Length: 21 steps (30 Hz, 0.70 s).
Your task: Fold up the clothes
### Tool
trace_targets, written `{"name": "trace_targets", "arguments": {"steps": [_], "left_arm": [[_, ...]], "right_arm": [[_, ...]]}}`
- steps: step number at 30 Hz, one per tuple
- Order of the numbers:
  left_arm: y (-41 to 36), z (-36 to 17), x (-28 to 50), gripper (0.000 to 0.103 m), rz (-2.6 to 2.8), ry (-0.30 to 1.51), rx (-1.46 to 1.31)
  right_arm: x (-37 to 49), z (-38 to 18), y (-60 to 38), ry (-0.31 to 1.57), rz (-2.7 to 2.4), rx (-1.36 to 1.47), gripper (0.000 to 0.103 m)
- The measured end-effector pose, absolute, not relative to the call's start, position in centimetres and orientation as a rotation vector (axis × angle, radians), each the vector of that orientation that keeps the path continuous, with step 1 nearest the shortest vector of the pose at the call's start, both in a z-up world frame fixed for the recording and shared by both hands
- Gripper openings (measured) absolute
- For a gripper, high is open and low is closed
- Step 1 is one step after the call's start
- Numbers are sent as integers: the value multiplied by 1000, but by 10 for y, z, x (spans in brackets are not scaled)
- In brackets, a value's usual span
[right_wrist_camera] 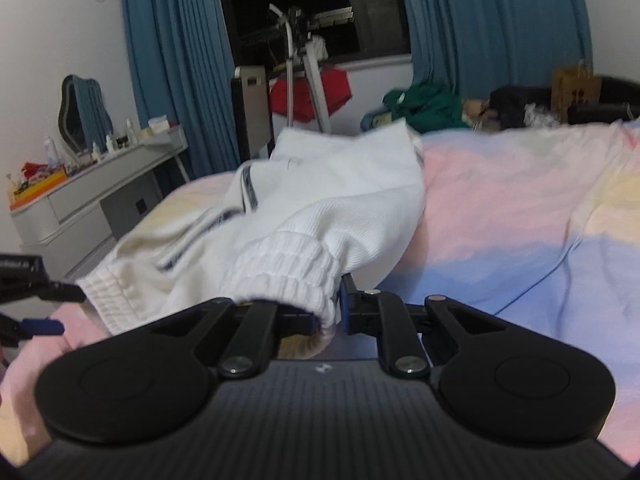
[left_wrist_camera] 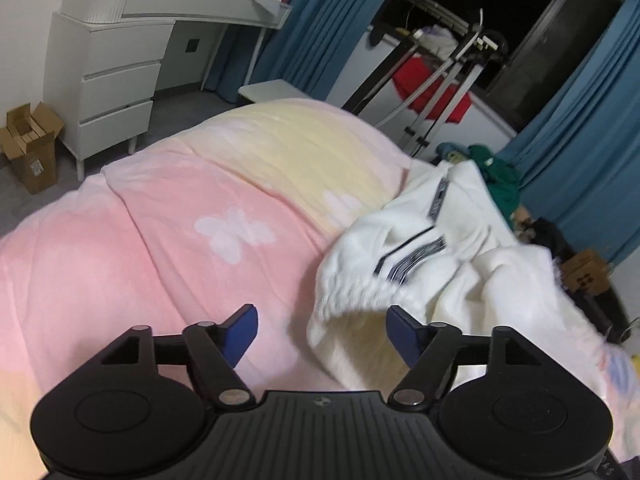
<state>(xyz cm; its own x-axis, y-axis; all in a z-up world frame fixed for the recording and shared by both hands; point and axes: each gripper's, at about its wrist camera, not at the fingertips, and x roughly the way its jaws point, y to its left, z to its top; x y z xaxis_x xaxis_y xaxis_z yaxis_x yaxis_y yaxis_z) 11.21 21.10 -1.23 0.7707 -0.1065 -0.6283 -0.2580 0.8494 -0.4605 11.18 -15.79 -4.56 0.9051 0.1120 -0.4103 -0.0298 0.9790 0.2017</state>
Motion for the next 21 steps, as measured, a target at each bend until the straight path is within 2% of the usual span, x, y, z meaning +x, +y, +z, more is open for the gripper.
{"name": "trace_targets", "arguments": {"steps": [7, 11, 15, 21], "left_arm": [[225, -6, 92, 84, -65, 588, -766], [218, -24, 107, 84, -155, 692, -835], [190, -52, 127, 82, -203, 801, -782], [175, -77, 161, 81, -185, 786, -847]], "right_arm": [[132, -67, -172, 594, 9, 209, 14], [141, -78, -172, 645, 1, 240, 14], [139, -76, -170, 638, -1, 234, 14], [132, -78, -161, 630, -17, 193, 14]]}}
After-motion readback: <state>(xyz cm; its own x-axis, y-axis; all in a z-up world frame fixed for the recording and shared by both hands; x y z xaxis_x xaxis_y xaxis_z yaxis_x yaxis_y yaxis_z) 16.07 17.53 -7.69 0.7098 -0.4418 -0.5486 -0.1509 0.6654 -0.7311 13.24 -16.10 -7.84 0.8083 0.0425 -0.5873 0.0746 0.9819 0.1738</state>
